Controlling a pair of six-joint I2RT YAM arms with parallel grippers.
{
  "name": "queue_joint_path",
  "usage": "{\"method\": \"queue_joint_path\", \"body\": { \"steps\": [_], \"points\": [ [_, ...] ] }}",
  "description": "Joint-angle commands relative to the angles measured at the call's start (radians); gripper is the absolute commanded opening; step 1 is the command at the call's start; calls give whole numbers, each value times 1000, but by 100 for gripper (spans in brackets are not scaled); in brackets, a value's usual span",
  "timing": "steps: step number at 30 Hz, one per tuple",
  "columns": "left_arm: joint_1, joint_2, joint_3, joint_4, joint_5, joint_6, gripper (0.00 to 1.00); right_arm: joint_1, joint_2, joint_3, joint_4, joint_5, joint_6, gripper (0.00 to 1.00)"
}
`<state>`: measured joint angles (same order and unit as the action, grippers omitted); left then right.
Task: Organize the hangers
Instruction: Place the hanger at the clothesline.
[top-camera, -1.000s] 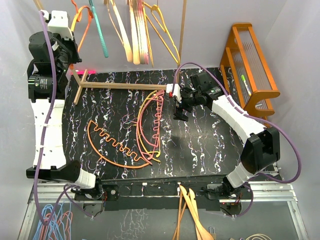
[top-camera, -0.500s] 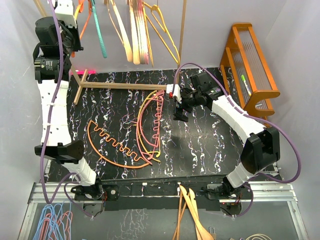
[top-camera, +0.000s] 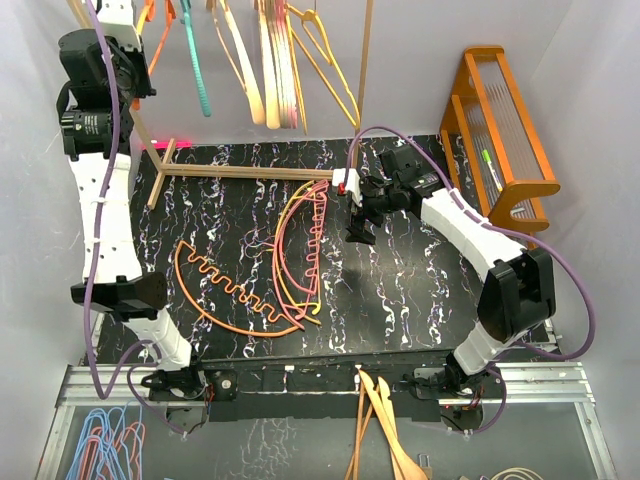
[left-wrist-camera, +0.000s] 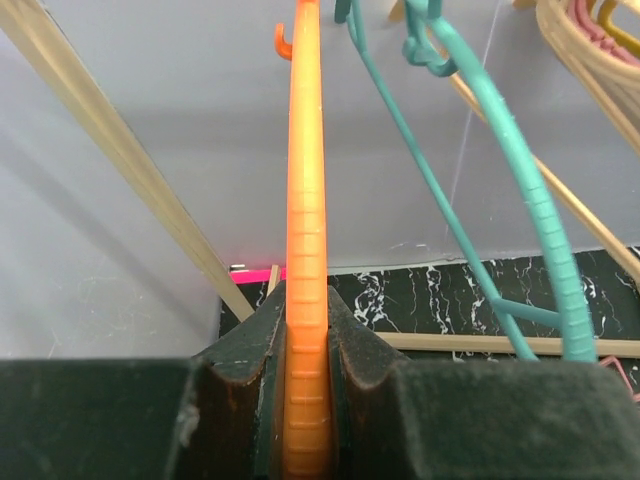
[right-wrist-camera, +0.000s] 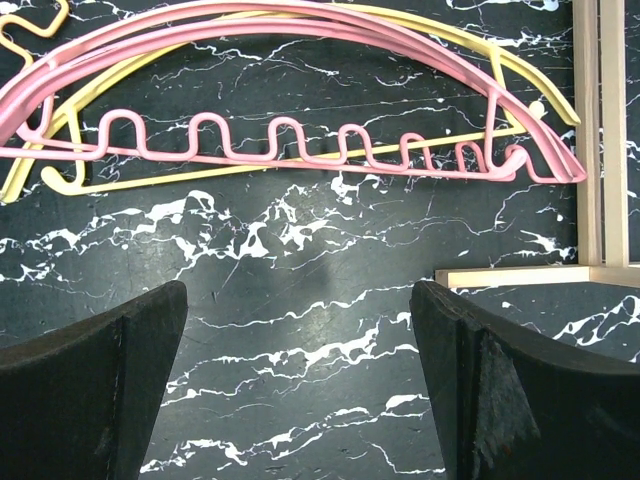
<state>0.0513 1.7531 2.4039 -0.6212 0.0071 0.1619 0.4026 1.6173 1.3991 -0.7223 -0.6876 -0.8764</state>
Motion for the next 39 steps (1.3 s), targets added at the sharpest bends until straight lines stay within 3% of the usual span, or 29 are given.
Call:
{"method": "queue_joint_path", "body": {
  "steps": [1,6,14,29,30,31,34,35,36,39],
  "points": [
    [19,38,21,4,59,-12,0,-8,5,59,42,-43,25,98],
    [23,67,20,-10,97,-14,0,-9,11,63,35,-50,25,98],
    [8,61,0,-9,284,-88,0,-8,19,69,39,-53,30,98],
    [-231,126,42,-53,218,-71,0,-9,38,75,94,-13,85,98],
    [-231,121,33,-57,202,-79,12,-8,35,70,117,7,123,98],
    [-232,109,14,-56,162,-84,30,-10,34,69,137,21,162,98],
    [-224,-14,-146,8,-51,-92,71,-40,24,54,197,-22,275,98],
    [-211,-71,-216,45,-99,-110,92,-51,23,51,207,-66,311,98],
    [-182,-123,-296,78,-114,-140,97,-59,22,51,199,-113,321,98],
    [-95,-268,-536,137,-112,-235,97,-102,25,71,24,-392,129,98]
  ]
}}
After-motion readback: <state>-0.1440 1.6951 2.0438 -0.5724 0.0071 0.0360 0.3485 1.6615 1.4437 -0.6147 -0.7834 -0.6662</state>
